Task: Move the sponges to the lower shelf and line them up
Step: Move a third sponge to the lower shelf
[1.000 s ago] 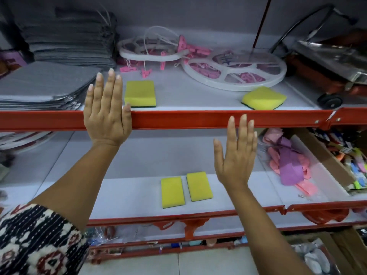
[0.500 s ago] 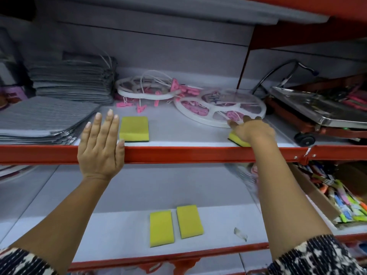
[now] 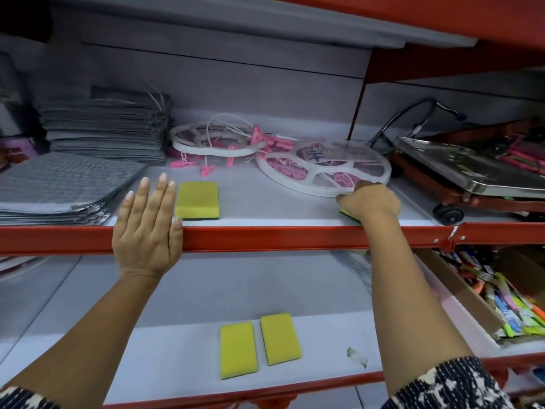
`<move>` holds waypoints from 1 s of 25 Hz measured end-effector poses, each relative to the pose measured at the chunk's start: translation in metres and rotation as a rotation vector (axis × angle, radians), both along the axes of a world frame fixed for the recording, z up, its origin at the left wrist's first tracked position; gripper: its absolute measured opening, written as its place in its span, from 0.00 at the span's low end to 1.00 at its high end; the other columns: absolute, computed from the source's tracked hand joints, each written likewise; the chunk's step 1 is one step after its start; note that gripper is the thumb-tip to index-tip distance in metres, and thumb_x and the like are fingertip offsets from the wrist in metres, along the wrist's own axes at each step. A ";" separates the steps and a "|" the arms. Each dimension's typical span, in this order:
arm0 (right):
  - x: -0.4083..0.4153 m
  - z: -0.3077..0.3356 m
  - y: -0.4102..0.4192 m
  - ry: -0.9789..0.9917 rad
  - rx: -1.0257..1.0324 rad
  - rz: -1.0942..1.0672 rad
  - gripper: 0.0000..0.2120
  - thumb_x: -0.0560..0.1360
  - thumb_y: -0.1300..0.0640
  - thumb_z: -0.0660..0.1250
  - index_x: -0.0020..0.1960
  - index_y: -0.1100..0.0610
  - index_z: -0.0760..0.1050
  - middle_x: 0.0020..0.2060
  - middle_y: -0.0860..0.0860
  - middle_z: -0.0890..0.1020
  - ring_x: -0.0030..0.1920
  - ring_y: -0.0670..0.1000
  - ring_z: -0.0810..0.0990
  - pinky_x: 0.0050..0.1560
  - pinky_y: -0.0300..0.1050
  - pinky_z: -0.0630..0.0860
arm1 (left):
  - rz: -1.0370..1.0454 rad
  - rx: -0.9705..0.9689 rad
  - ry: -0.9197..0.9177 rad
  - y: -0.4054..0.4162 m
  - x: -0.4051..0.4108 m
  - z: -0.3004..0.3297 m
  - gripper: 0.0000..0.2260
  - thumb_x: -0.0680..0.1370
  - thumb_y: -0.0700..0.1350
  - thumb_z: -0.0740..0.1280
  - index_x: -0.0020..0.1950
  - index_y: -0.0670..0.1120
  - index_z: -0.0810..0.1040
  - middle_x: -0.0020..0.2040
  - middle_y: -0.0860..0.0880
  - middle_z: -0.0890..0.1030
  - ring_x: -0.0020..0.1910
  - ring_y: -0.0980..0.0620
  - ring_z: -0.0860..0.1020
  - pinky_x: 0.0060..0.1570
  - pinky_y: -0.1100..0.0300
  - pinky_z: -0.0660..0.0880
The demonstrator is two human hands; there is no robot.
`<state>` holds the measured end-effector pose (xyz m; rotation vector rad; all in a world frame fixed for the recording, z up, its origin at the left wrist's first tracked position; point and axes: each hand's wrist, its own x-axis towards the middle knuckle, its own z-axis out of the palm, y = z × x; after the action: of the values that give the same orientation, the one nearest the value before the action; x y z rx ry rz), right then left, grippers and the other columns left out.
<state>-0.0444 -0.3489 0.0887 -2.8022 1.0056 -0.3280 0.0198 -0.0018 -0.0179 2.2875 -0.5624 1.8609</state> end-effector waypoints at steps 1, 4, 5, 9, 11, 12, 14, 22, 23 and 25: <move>-0.003 0.003 0.001 -0.047 -0.010 0.009 0.23 0.74 0.44 0.61 0.64 0.56 0.72 0.61 0.59 0.76 0.61 0.62 0.74 0.46 0.48 0.69 | 0.000 0.000 -0.002 0.000 0.000 0.000 0.23 0.79 0.46 0.52 0.74 0.40 0.65 0.72 0.43 0.68 0.73 0.44 0.62 0.71 0.48 0.61; -0.014 0.009 0.010 -0.262 -0.064 0.059 0.21 0.74 0.47 0.61 0.63 0.56 0.73 0.59 0.61 0.77 0.59 0.65 0.75 0.48 0.49 0.71 | -0.001 -0.003 -0.007 0.000 0.000 0.000 0.23 0.79 0.46 0.53 0.73 0.40 0.65 0.72 0.43 0.68 0.73 0.44 0.62 0.71 0.48 0.61; -0.017 0.010 0.014 -0.318 -0.061 0.072 0.20 0.74 0.49 0.61 0.64 0.56 0.73 0.59 0.62 0.77 0.58 0.65 0.75 0.49 0.50 0.72 | 0.000 -0.004 -0.007 0.000 0.000 0.000 0.23 0.79 0.46 0.53 0.73 0.40 0.65 0.72 0.43 0.68 0.73 0.44 0.62 0.71 0.48 0.62; -0.019 -0.005 0.019 -0.101 -0.023 0.160 0.20 0.74 0.48 0.61 0.63 0.53 0.73 0.61 0.58 0.77 0.60 0.63 0.75 0.54 0.52 0.73 | -0.006 -0.005 0.006 0.000 -0.001 0.000 0.23 0.80 0.46 0.52 0.74 0.41 0.64 0.72 0.43 0.68 0.73 0.44 0.62 0.71 0.48 0.61; -0.019 -0.015 0.018 -0.048 0.018 0.179 0.22 0.73 0.47 0.62 0.64 0.53 0.72 0.61 0.57 0.76 0.61 0.63 0.74 0.56 0.53 0.72 | -0.008 -0.011 0.014 0.000 -0.001 0.000 0.23 0.80 0.46 0.52 0.74 0.40 0.64 0.72 0.43 0.68 0.73 0.44 0.62 0.71 0.48 0.61; -0.019 -0.017 0.017 -0.067 0.033 0.175 0.22 0.73 0.46 0.62 0.65 0.52 0.72 0.61 0.57 0.75 0.61 0.63 0.74 0.56 0.55 0.72 | -0.004 -0.011 0.016 -0.001 -0.001 0.000 0.23 0.80 0.46 0.51 0.74 0.40 0.64 0.72 0.43 0.68 0.73 0.44 0.62 0.71 0.48 0.61; -0.014 -0.017 0.014 -0.086 0.042 0.172 0.22 0.73 0.45 0.61 0.65 0.51 0.71 0.61 0.58 0.74 0.60 0.64 0.73 0.58 0.56 0.72 | 0.002 -0.009 0.017 -0.001 -0.001 0.001 0.23 0.80 0.46 0.51 0.74 0.40 0.64 0.72 0.43 0.68 0.73 0.44 0.62 0.72 0.48 0.60; -0.017 -0.001 0.019 -0.234 -0.007 0.217 0.15 0.73 0.48 0.60 0.55 0.53 0.77 0.55 0.59 0.79 0.54 0.64 0.76 0.52 0.54 0.74 | 0.019 -0.007 0.007 -0.002 -0.002 0.001 0.22 0.81 0.47 0.49 0.74 0.41 0.64 0.72 0.43 0.68 0.73 0.44 0.62 0.73 0.50 0.58; -0.023 0.000 0.024 -0.281 -0.048 0.221 0.17 0.73 0.48 0.61 0.59 0.53 0.76 0.56 0.59 0.78 0.55 0.64 0.75 0.52 0.54 0.74 | 0.020 -0.008 0.010 -0.002 -0.002 0.000 0.22 0.82 0.47 0.49 0.74 0.41 0.64 0.72 0.43 0.68 0.73 0.44 0.62 0.73 0.50 0.58; -0.041 -0.008 0.036 -0.420 -0.150 0.232 0.20 0.74 0.48 0.62 0.64 0.52 0.73 0.61 0.58 0.76 0.58 0.64 0.73 0.53 0.55 0.72 | 0.019 -0.009 0.012 -0.002 -0.002 0.000 0.22 0.82 0.47 0.48 0.74 0.41 0.64 0.72 0.43 0.68 0.73 0.44 0.62 0.72 0.49 0.59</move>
<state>-0.0850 -0.3127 0.0809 -2.7598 0.5780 -0.9438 0.0180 -0.0038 -0.0177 2.3048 -0.5307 1.8527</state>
